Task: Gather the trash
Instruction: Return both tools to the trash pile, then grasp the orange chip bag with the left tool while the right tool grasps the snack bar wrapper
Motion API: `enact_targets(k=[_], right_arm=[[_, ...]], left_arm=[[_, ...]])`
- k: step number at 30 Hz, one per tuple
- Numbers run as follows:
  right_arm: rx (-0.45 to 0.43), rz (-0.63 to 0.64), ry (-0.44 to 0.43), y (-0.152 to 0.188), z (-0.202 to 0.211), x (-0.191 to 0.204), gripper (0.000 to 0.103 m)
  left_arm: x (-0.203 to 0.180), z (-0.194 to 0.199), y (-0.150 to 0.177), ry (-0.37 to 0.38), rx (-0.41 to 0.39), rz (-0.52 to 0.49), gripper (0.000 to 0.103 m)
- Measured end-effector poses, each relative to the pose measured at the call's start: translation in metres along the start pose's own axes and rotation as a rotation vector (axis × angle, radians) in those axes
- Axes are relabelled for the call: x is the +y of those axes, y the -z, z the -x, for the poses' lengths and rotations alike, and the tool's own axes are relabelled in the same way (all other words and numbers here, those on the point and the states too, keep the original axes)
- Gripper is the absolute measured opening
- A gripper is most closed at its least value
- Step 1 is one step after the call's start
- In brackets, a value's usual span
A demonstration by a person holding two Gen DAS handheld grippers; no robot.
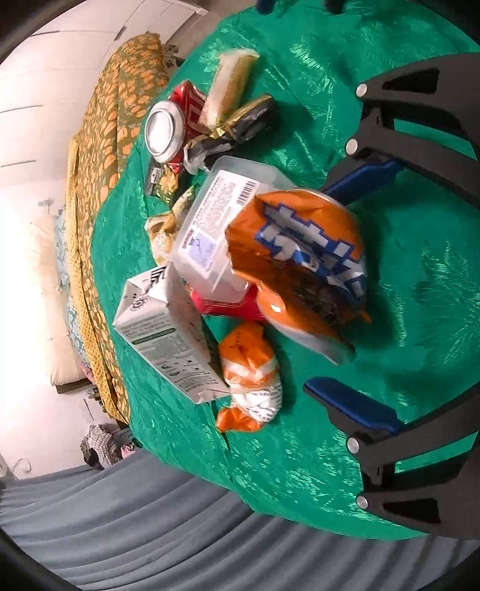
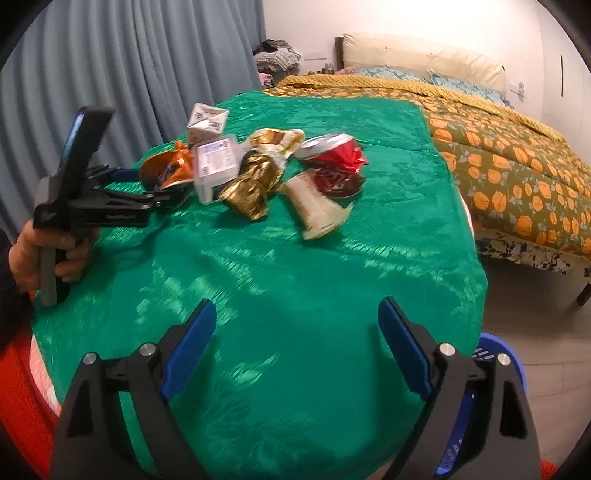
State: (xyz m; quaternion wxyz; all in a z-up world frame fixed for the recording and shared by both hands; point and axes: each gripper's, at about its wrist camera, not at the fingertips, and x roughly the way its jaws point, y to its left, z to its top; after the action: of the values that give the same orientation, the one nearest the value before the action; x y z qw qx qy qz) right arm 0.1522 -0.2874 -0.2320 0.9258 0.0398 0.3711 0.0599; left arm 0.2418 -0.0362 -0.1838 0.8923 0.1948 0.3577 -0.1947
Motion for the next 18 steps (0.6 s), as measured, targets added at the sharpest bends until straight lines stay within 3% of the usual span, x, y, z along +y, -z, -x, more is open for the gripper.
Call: enact_targets(k=[3,8,14,15,18], right_arm=[[0.033,-0.001,-0.017,-0.018,-0.013,-0.009,0.087],[0.086,0.044,-0.02,-0.049,-0.04,-0.012,0.086],[0.16,0.129,-0.015,-0.069,-0.07,-0.001,0.047],[0.17,0.129,-0.018,-0.07,-0.072,0.0,0.032],[0.173,0.101,-0.035,-0.067,-0.068,0.001,0.025]], left_arm=[[-0.004,-0.004,0.0,0.012,0.0,-0.023,0.078],[-0.007,0.002,0.0,-0.008,-0.025,-0.033,0.072],[0.006,0.017,-0.001,0.001,-0.037,0.065,0.068],[0.007,0.019,-0.001,0.009,-0.035,0.077,0.068],[0.015,0.032,0.003,0.051,-0.023,0.141,0.068]])
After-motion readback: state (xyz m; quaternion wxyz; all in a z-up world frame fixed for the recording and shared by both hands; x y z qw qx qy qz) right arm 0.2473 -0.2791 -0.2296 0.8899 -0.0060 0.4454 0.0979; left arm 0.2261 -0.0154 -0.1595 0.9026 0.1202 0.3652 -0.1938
